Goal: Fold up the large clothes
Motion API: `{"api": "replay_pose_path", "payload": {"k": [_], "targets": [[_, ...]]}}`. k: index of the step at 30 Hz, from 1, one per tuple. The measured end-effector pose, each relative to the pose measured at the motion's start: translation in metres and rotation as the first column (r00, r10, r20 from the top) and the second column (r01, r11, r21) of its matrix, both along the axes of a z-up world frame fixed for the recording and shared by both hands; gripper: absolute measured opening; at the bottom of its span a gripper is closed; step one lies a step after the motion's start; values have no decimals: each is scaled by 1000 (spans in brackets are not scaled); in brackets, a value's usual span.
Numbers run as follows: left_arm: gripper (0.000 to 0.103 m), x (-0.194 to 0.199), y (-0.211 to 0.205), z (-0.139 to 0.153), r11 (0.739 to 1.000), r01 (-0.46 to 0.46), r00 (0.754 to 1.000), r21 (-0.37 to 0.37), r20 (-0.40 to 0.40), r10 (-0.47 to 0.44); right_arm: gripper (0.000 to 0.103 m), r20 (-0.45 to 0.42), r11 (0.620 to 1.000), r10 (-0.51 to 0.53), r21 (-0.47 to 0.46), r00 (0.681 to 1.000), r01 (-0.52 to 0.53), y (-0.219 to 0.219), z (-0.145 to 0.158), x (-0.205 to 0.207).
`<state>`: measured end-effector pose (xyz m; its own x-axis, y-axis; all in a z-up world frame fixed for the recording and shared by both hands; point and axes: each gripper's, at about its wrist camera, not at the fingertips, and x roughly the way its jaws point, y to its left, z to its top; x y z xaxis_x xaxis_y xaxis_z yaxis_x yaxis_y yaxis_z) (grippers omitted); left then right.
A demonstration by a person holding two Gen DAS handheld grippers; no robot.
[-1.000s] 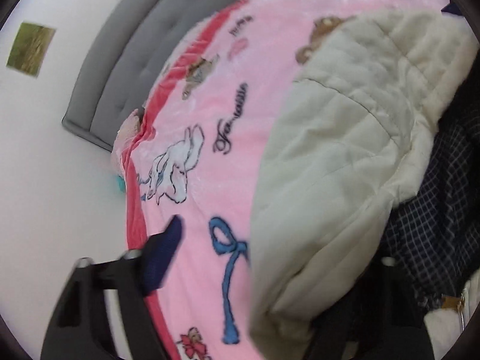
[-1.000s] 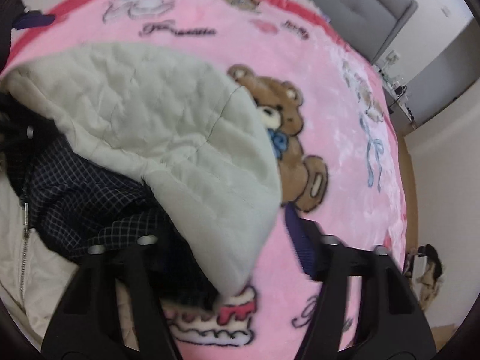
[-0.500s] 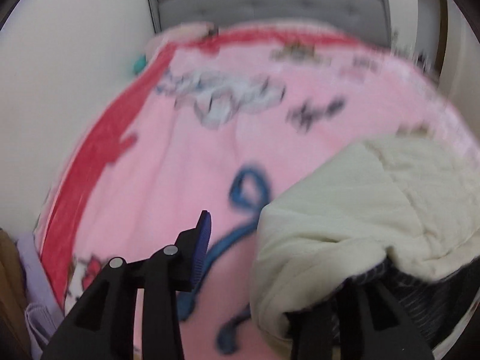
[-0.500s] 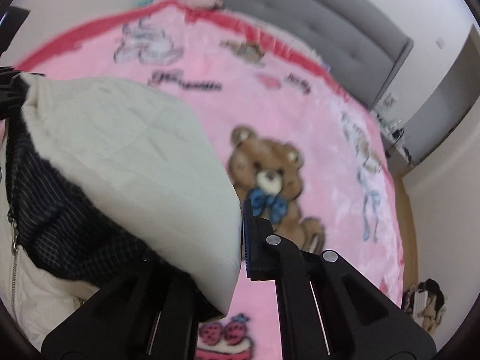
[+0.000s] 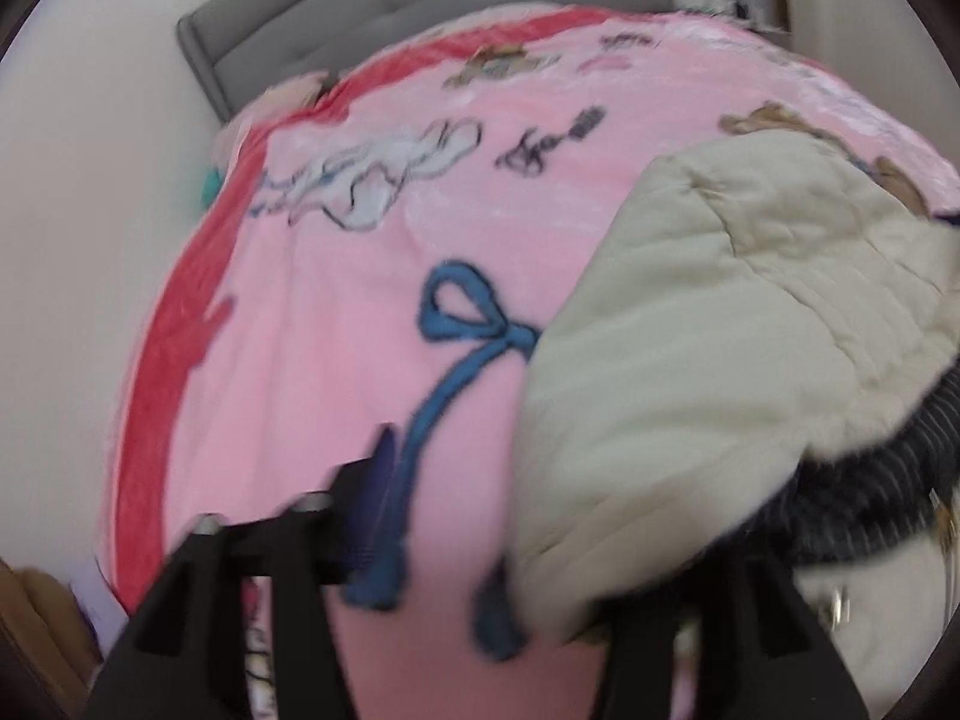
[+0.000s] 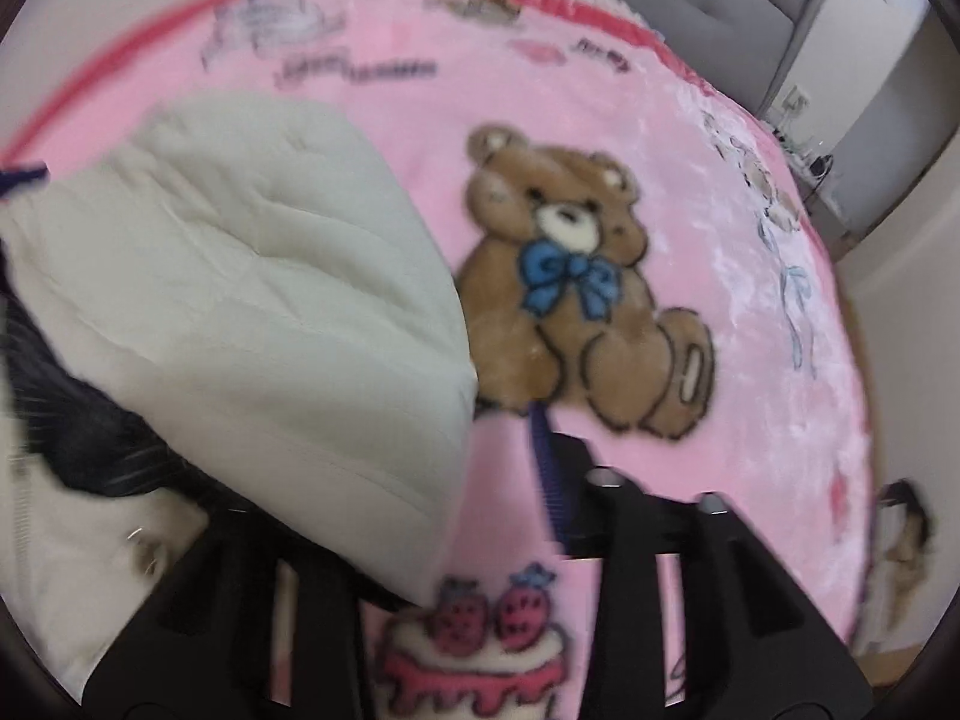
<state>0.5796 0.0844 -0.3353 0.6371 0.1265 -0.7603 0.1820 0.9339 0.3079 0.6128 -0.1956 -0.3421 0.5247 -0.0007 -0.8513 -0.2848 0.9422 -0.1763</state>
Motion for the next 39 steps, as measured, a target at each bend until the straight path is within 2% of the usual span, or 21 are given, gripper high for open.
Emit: {"api": "replay_pose_path", "payload": {"k": [3,4,6,7,9,11,13,15,17,20,23,25,27,30,31,33,34,35,37,38,39], "targets": [[83,-15,18,16,992,91,996,-85,9,-90,53,9,989,34,146,999,-35,-31,20,-11],[86,-18,23,20,984,122,992,-131,-23,-126,56,10,981,69,181,998,-69,-38,24,-16],[86,-18,30,25,955,181,973,-234,-100,-209,58,-34,960,91,268,995,-78,-48,30,-22],[87,-19,32,29,953,185,970,-242,-109,-216,58,-69,941,110,328,991,-82,-50,33,-24],[87,-17,37,33,925,193,947,-328,-183,-263,59,-105,921,160,374,982,-110,-48,38,-29],[87,-17,43,32,907,183,918,-379,-266,-296,59,-112,929,208,334,972,-160,-40,45,-39],[87,-23,43,30,909,207,904,-362,-284,-319,78,-89,946,218,264,972,-188,-34,49,-47],[87,-31,36,31,911,242,905,-333,-261,-336,82,-51,982,150,126,987,-142,-25,51,-54],[87,-39,33,30,907,241,912,-346,-238,-333,85,-44,987,139,88,989,-135,-20,50,-59],[87,-47,19,28,860,253,896,-443,-228,-381,86,41,980,196,14,980,-197,0,53,-72],[87,-60,-8,34,859,360,883,-365,-165,-440,86,63,971,233,31,970,-236,19,54,-77],[87,-63,-16,38,840,387,872,-380,-147,-468,84,125,965,251,44,960,-258,29,63,-82],[87,-60,-19,46,845,377,881,-380,-134,-453,80,177,958,227,136,958,-252,25,77,-79],[87,-44,-10,71,822,333,911,-462,-67,-407,67,201,934,101,319,974,-162,9,97,-56],[87,-34,-6,84,816,310,933,-488,-8,-359,60,199,924,65,358,978,-134,6,102,-45],[87,-16,-5,101,827,261,963,-497,72,-260,52,187,915,21,393,982,-95,7,106,-19],[87,-6,-8,106,829,235,971,-507,89,-221,43,164,915,10,397,986,-75,11,106,-5],[87,5,-11,106,822,213,977,-528,86,-198,37,146,917,7,394,989,-65,13,106,7],[87,33,-21,97,792,147,982,-592,-6,-186,34,85,935,28,351,996,-56,27,98,28],[87,41,-23,90,791,113,982,-601,-54,-181,34,73,947,51,313,996,-71,32,93,33],[87,52,-27,79,815,66,982,-575,-110,-157,34,55,960,75,265,996,-87,38,87,36]]}}
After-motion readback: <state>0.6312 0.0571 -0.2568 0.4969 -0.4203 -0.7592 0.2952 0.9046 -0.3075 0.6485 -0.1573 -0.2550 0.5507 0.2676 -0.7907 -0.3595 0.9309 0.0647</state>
